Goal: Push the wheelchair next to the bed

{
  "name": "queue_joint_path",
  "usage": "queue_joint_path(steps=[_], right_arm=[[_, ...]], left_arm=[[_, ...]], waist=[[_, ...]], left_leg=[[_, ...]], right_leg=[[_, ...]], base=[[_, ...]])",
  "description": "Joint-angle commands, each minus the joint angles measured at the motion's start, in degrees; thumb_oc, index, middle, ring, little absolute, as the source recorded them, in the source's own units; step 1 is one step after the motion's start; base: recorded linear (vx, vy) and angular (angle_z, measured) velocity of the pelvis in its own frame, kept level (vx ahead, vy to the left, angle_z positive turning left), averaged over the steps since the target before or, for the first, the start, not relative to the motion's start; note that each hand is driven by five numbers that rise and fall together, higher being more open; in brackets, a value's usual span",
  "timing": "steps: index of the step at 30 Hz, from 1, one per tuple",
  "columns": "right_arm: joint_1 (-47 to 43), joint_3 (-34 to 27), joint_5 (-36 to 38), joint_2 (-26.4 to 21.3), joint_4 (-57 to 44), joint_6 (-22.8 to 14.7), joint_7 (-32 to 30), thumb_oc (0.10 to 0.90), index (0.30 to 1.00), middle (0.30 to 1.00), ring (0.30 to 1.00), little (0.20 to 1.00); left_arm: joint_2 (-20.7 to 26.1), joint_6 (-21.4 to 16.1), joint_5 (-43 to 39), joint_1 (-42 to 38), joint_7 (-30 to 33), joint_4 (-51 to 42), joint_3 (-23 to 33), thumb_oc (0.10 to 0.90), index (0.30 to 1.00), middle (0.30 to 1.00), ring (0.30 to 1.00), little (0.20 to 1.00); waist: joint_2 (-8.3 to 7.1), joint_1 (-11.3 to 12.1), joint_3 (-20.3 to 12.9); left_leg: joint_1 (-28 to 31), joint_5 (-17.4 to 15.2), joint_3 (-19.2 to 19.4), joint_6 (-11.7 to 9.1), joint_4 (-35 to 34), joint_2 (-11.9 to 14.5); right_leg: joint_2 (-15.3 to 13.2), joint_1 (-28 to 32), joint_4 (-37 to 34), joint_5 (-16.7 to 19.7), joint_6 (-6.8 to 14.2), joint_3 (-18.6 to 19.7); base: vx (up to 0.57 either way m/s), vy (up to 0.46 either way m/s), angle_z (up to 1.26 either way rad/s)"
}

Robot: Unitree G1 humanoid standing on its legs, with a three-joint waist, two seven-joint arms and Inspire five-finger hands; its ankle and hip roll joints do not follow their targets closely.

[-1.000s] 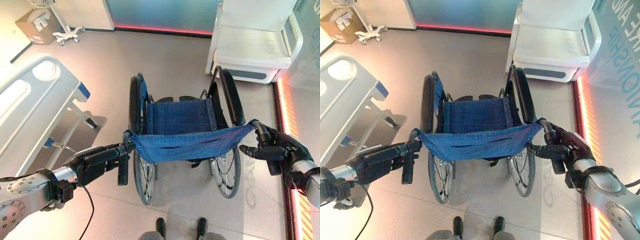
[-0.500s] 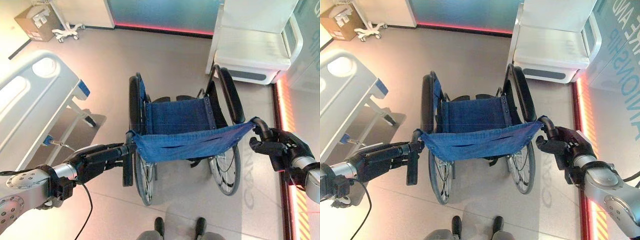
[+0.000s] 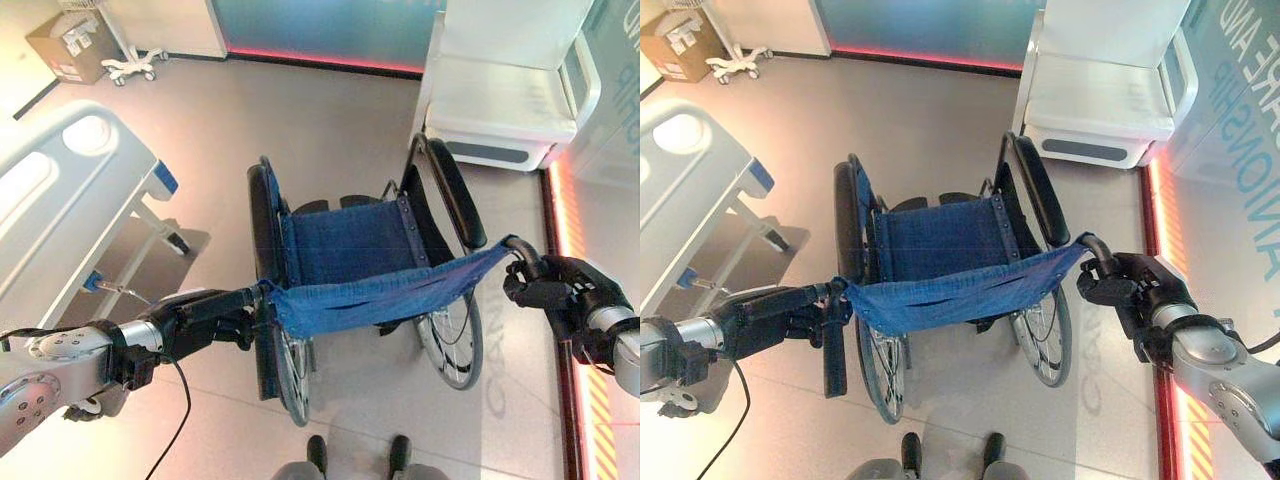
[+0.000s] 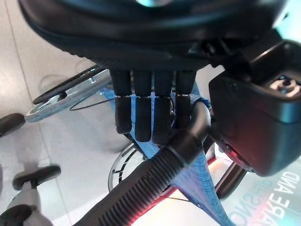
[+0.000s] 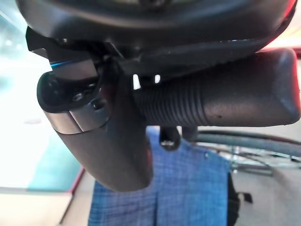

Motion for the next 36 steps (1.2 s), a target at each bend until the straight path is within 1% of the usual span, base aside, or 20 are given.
queue_joint_path(steps=[1,5,8,9,10,11,13,15,18,23,24,26,27,28,29,30,32,33,34,36], right_arm=[[0.3,3.3,0.7,-1.4,-0.6,-2.7,-1.4,0.400,0.300,0.300,0.300,0.300],[0.6,3.2,0.8,-1.5,-0.7,-3.0,-1.4,0.400,0.300,0.300,0.300,0.300],[0.7,3.0,1.1,-1.7,-0.6,-3.1,-1.2,0.400,0.300,0.300,0.300,0.300],[0.9,2.6,1.2,-1.7,-0.6,-3.0,-1.1,0.400,0.300,0.300,0.300,0.300],[1.1,2.1,1.6,-1.9,-0.6,-2.8,-0.8,0.400,0.300,0.300,0.300,0.300],[1.2,1.8,1.7,-2.0,-0.6,-2.8,-0.7,0.400,0.300,0.300,0.300,0.300],[2.0,0.5,2.1,-2.2,-0.4,-2.7,0.0,0.400,0.300,0.300,0.300,0.300],[3.0,-1.0,2.5,-2.4,-0.4,-2.8,0.7,0.400,0.300,0.300,0.300,0.300],[4.0,-2.3,3.3,-2.7,-0.8,-3.0,1.3,0.400,0.300,0.300,0.300,0.300],[5.3,-2.8,3.9,-2.6,-2.4,-2.9,0.4,0.400,0.300,0.300,0.300,0.300],[5.8,-2.8,4.1,-2.5,-2.8,-3.7,-0.3,0.400,0.300,0.300,0.300,0.300],[6.0,-2.5,4.7,-2.1,-2.9,-4.7,-1.4,0.400,0.300,0.300,0.300,0.300],[6.1,-2.6,6.2,-1.9,-3.1,-5.5,-2.8,0.400,0.300,0.300,0.300,0.300],[6.1,-2.3,9.4,-0.8,-2.8,-7.7,-5.6,0.400,0.300,0.300,0.300,0.300],[6.1,-2.2,9.6,-0.7,-2.7,-7.8,-5.9,0.400,0.300,0.300,0.300,0.300],[5.7,-1.4,13.2,0.8,-2.4,-10.0,-9.3,0.400,0.300,0.300,0.300,0.300],[6.2,-1.1,14.3,2.6,-2.3,-11.2,-11.0,0.400,0.300,0.300,0.300,0.300],[7.3,-1.5,16.1,4.4,-2.8,-12.8,-13.1,0.400,0.300,0.300,0.300,0.300],[7.7,-1.6,16.1,5.0,-3.0,-13.2,-13.6,0.400,0.300,0.300,0.300,0.300],[8.1,-0.9,15.9,7.8,-3.4,-15.1,-17.3,0.400,0.300,0.300,0.300,0.300]], left_arm=[[-1.3,-0.4,-5.3,-0.6,-4.7,-6.3,-2.1,0.400,0.300,0.300,0.300,0.300],[-1.0,-0.8,-2.3,-0.1,-4.4,-6.3,-1.7,0.400,0.300,0.300,0.300,0.300],[-0.5,-1.3,0.8,1.1,-1.4,-5.9,0.2,0.400,0.300,0.300,0.300,0.300],[-0.5,-1.3,1.7,1.8,0.1,-5.5,1.4,0.525,0.488,0.488,0.488,0.488],[-0.5,-0.9,1.4,2.7,1.6,-5.1,3.1,0.728,0.792,0.792,0.792,0.792],[-0.6,-0.7,1.3,3.1,1.8,-4.8,3.8,0.800,0.900,0.900,0.900,0.900],[-0.4,-0.4,0.3,5.0,2.7,-4.0,6.8,0.800,0.900,0.900,0.900,0.900],[-0.5,-0.8,-1.0,7.4,2.4,-3.5,10.0,0.800,0.900,0.900,0.900,0.900],[-0.7,-1.5,-3.4,9.0,0.5,-3.5,12.2,0.800,0.900,0.900,0.900,0.900],[-1.1,-1.0,-6.3,10.2,-1.1,-5.4,12.5,0.800,0.900,0.900,0.900,0.900],[-1.4,-0.3,-7.7,10.5,-1.7,-6.0,12.0,0.800,0.900,0.900,0.900,0.900],[-1.9,-0.9,-7.6,10.9,-1.9,-6.1,11.3,0.800,0.900,0.900,0.900,0.900],[-2.3,-1.4,-8.2,10.9,-1.3,-6.4,11.0,0.800,0.900,0.900,0.900,0.900],[-2.9,-2.3,-8.4,10.6,-0.5,-6.4,10.3,0.800,0.900,0.900,0.900,0.900],[-3.0,-2.3,-8.4,10.5,-0.4,-6.4,10.2,0.800,0.900,0.900,0.900,0.900],[-3.8,-2.7,-7.7,9.9,0.5,-6.3,9.2,0.800,0.900,0.900,0.900,0.900],[-4.7,-3.1,-7.0,9.7,1.0,-6.3,8.4,0.800,0.900,0.900,0.900,0.900],[-5.6,-3.4,-6.9,10.0,1.5,-6.4,8.4,0.800,0.900,0.900,0.900,0.900],[-5.9,-3.5,-6.8,10.1,1.6,-6.6,8.3,0.800,0.900,0.900,0.900,0.900],[-7.0,-3.6,-7.2,10.1,1.8,-7.1,7.7,0.800,0.900,0.900,0.900,0.900]], waist=[[0.98,-3.2,-1.3],[1.06,-3.1,-1.3],[1.12,-2.9,-1.3],[1.14,-2.8,-1.4],[1.11,-2.7,-1.5],[1.12,-2.6,-1.5],[1.18,-2.4,-1.7],[1.22,-2.3,-1.8],[1.27,-2.1,-1.8],[1.31,-2.0,-2.0],[1.29,-1.9,-2.0],[1.29,-1.9,-2.0],[1.22,-1.9,-2.0],[1.19,-1.9,-2.2],[1.19,-1.9,-2.2],[1.13,-2.0,-2.4],[1.14,-2.0,-2.7],[1.19,-2.1,-2.9],[1.22,-2.2,-2.9],[1.43,-2.4,-3.0]], left_leg=[[-1.8,2.6,2.3,-2.5,-0.3,2.1],[-1.8,2.7,2.2,-2.5,-0.3,2.1],[-1.8,2.6,2.1,-2.5,-0.3,2.0],[-1.8,2.6,2.1,-2.6,-0.3,2.0],[-1.8,2.6,2.0,-2.6,-0.3,1.9],[-1.8,2.6,2.0,-2.6,-0.3,1.9],[-1.8,2.7,2.1,-2.6,-0.3,1.9],[-1.8,2.8,2.0,-2.7,-0.3,1.9],[-1.9,2.8,1.9,-2.8,-0.3,1.9],[-1.9,2.7,1.6,-2.8,-0.3,2.0],[-1.9,2.7,1.6,-2.8,-0.3,2.0],[-1.9,2.7,1.6,-2.9,-0.3,2.1],[-1.8,2.6,1.5,-2.9,-0.3,2.0],[-1.6,2.5,1.4,-2.9,-0.3,2.0],[-1.6,2.5,1.4,-2.9,-0.3,2.0],[-1.4,2.4,1.5,-2.9,-0.3,1.9],[-1.3,2.3,1.4,-2.9,-0.3,1.9],[-1.3,2.3,1.5,-2.9,-0.3,1.9],[-1.2,2.3,1.5,-2.8,-0.3,1.9],[-1.1,2.1,1.6,-2.7,-0.3,1.9]], right_leg=[[-1.0,-1.0,-0.1,3.0,2.9,0.0],[-1.0,-0.9,-0.1,2.9,2.8,-0.1],[-1.0,-0.9,-0.1,2.9,2.9,-0.2],[-1.0,-0.9,-0.1,2.9,2.9,-0.4],[-1.0,-0.8,-0.1,2.8,2.9,-0.5],[-1.0,-0.8,-0.1,2.8,2.9,-0.6],[-1.1,-0.7,-0.1,2.8,2.9,-0.9],[-1.2,-0.6,-0.1,2.9,2.9,-1.2],[-1.3,-0.5,-0.1,2.8,2.9,-1.6],[-1.4,-0.4,-0.1,2.7,2.9,-2.0],[-1.4,-0.3,-0.1,2.6,2.9,-2.2],[-1.3,-0.3,-0.1,2.6,2.8,-2.2],[-1.3,-0.2,-0.1,2.6,2.8,-2.2],[-1.2,-0.1,-0.1,2.5,2.8,-2.3],[-1.2,-0.1,-0.1,2.5,2.8,-2.3],[-1.2,0.0,-0.1,2.4,2.8,-2.3],[-1.2,0.1,-0.1,2.3,2.8,-2.3],[-1.2,0.2,-0.1,2.2,2.8,-2.4],[-1.2,0.2,-0.1,2.1,2.7,-2.4],[-1.1,0.3,-0.1,2.0,2.6,-2.3]], base=[[0.00,0.000,0.00],[0.00,0.000,0.00],[0.00,0.000,0.00],[0.00,0.000,0.00],[0.00,0.000,0.00],[0.00,0.000,0.00],[0.00,0.000,0.00],[0.00,0.000,0.00],[0.00,0.000,0.00],[-0.01,0.000,0.04],[0.00,0.000,0.00],[0.00,0.000,0.00],[0.00,0.000,0.00],[0.00,0.000,0.00],[0.00,0.000,0.00],[0.00,0.000,0.00],[0.01,0.015,0.00],[0.02,0.032,0.02],[0.01,0.037,0.04],[0.00,0.039,0.05]])
